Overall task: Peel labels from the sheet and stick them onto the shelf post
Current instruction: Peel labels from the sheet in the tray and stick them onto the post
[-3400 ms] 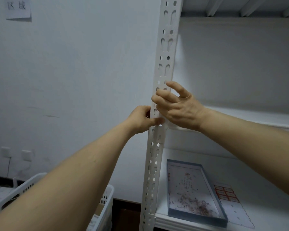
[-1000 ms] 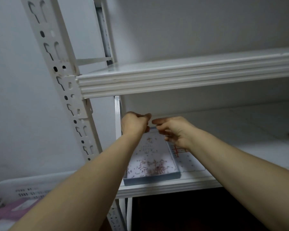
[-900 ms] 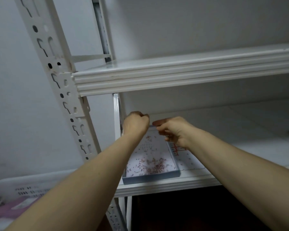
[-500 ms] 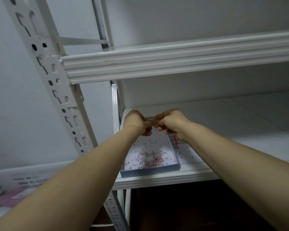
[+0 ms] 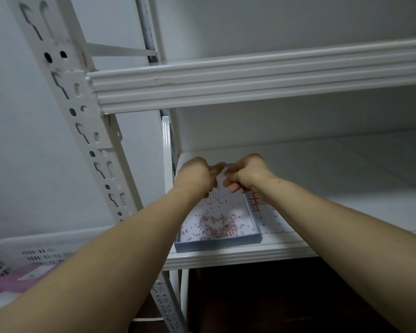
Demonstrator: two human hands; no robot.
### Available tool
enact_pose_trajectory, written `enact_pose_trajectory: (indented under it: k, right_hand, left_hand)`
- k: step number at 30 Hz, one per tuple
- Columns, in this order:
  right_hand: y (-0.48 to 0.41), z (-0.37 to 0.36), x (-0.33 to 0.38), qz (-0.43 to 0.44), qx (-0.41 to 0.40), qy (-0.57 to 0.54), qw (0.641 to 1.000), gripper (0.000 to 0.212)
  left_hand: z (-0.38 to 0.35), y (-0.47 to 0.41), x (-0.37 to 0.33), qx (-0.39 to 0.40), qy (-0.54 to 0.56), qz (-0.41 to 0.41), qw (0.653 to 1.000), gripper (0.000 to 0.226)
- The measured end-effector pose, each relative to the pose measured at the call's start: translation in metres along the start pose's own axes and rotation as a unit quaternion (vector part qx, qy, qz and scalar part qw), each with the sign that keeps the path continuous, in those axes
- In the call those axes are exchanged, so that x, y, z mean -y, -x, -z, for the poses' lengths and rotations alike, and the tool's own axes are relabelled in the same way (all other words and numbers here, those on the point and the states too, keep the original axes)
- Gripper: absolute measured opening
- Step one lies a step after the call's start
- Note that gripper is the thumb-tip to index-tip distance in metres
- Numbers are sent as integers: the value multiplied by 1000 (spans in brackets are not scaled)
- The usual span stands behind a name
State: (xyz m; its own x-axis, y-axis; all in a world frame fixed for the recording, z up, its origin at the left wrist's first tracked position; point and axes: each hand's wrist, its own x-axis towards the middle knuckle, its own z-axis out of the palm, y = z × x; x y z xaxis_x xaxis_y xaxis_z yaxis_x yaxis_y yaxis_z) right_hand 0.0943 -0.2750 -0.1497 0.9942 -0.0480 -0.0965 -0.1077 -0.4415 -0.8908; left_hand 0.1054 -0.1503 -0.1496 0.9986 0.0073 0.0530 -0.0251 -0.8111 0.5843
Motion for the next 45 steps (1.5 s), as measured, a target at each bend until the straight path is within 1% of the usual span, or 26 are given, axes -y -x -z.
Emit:
enact_pose_trajectory:
  k: [2,5,6,8,10,12,13,14,16,18,20,22,24,25,27,30,32,34,35,37,38,39,41,43,44,45]
  right_hand:
    - [-1,1,-2,14,-4,22,1000,12]
    - [0,3,-3,34,-12,47,998,18]
    - [0,3,-2,39,-16,52,998,20]
    - [3,3,1,44,-18,58,997,23]
    - [6,2,6,37,8,71,997,18]
    - [11,2,9,28,32,93,995,12]
    - [14,1,11,28,33,103,994,14]
    - [16,1,12,35,29,110,993,15]
    - [21,1,15,53,11,125,991,13]
    - [28,1,23,74,-5,150,986,21]
    - [34,1,33,101,-19,179,979,20]
    - [43,-2,45,121,-31,177,976,18]
    - [52,-7,56,141,-38,148,978,16]
    - [58,-9,64,155,-48,136,977,18]
    - [68,-13,80,190,-74,112,973,21]
    - [88,-19,109,262,-109,83,955,21]
    - [99,-26,126,308,-128,78,939,19]
    - [107,-34,142,342,-151,81,924,15]
    - [109,-38,151,357,-162,73,917,13]
    - [110,-45,166,381,-184,62,904,14]
    - [110,-48,173,388,-193,65,899,18]
    - [108,-50,179,390,-199,70,896,23]
    - [107,-55,191,393,-207,95,891,30]
    - [106,-61,201,406,-212,147,877,38]
    - [104,-63,206,401,-211,171,875,45]
    - [104,-66,212,381,-205,192,881,54]
  left_hand:
    - [0,-4,3,-5,-1,8,1000,53]
    - [1,-5,9,-46,-33,-2,998,34]
    - [1,-5,11,-64,-45,-6,997,31]
    - [3,-3,11,-96,-49,-15,994,39]
    - [4,1,9,-98,-43,-20,994,47]
    - [6,5,8,-86,-49,-33,994,31]
    - [8,10,6,-86,-48,-36,994,29]
    - [10,10,8,-98,-44,-46,993,32]
    - [16,12,9,-106,-25,-48,993,22]
    - [25,20,6,-95,-23,-41,994,35]
    - [32,27,4,-70,-32,-69,995,34]
    - [41,38,3,-65,-35,-91,993,39]
    - [52,47,4,-73,0,-100,992,26]
    - [59,55,4,-88,14,-107,990,22]
    - [76,70,4,-143,10,-129,981,28]
    - [102,95,7,-243,-10,-173,954,30]
    - [119,108,11,-299,-1,-177,938,24]
    - [134,113,18,-343,41,-167,923,21]
    - [140,112,23,-364,69,-164,914,28]
    - [154,105,35,-400,105,-158,897,55]
    - [160,101,41,-403,109,-144,897,69]
    - [166,98,44,-390,113,-124,905,82]
    - [175,92,50,-335,132,-92,928,101]
    - [183,86,51,-280,179,-81,940,114]
    - [187,82,51,-258,205,-81,941,118]
    - [190,80,50,-238,222,-81,942,120]
